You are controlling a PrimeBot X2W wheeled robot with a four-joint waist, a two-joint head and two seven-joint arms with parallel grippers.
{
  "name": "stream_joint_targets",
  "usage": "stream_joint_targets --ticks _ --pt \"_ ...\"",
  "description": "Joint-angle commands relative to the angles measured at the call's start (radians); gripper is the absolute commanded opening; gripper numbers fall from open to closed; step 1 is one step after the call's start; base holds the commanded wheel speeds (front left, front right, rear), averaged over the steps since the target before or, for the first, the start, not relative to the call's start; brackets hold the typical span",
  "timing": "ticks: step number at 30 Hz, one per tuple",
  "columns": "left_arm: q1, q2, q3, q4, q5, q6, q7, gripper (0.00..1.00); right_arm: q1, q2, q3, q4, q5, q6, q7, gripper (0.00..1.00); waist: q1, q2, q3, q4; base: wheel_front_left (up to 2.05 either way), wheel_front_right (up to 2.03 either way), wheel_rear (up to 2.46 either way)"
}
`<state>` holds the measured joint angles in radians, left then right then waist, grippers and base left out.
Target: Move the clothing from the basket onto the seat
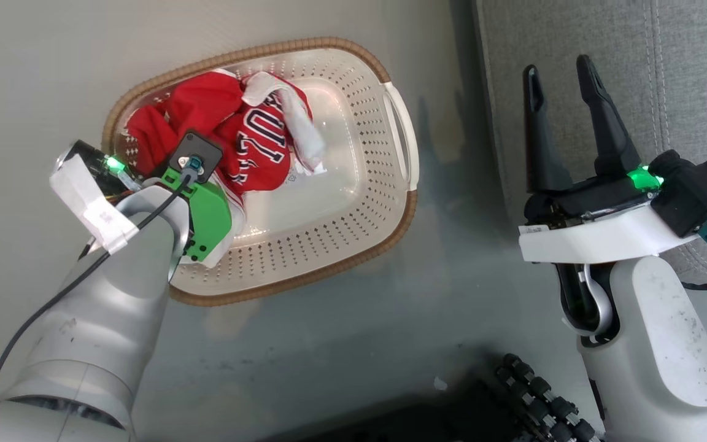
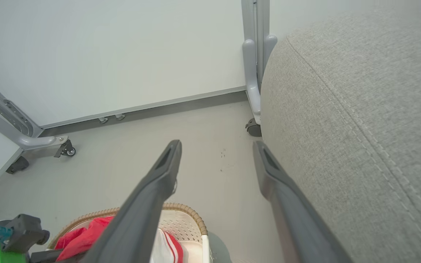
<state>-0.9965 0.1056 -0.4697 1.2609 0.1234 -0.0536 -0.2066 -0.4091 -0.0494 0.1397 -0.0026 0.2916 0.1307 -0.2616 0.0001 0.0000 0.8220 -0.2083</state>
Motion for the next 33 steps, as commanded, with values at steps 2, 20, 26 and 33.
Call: stream_joint_targets --ticks 2,20,26,33 --pt "0.026 -0.010 0.010 -0.014 -0.026 -0.011 -0.024 0.00 0.026 -0.002 -0.012 0.006 -0.010 0.000 -0.005 1.00 -0.0001 0.0000 -0.061 0.031 0.00 0.00 0.00" --pt "0.338 -0.049 0.085 -0.495 -0.247 -0.060 -0.059 0.00 0.171 -0.002 -0.088 0.007 -0.068 0.000 0.035 1.00 -0.0001 0.0000 -0.348 0.125 0.00 0.00 0.00" --pt "0.421 -0.047 0.101 -0.665 -0.291 -0.069 -0.059 0.00 0.214 -0.002 -0.100 -0.013 -0.076 0.000 0.064 1.00 -0.0001 0.0000 -0.421 0.141 0.00 0.00 0.00" --pt "0.494 -0.043 0.135 -0.840 -0.342 -0.071 -0.059 0.00 0.256 -0.002 -0.102 -0.034 -0.097 0.000 0.095 1.00 -0.0001 0.0000 -0.489 0.150 0.00 0.00 0.00"
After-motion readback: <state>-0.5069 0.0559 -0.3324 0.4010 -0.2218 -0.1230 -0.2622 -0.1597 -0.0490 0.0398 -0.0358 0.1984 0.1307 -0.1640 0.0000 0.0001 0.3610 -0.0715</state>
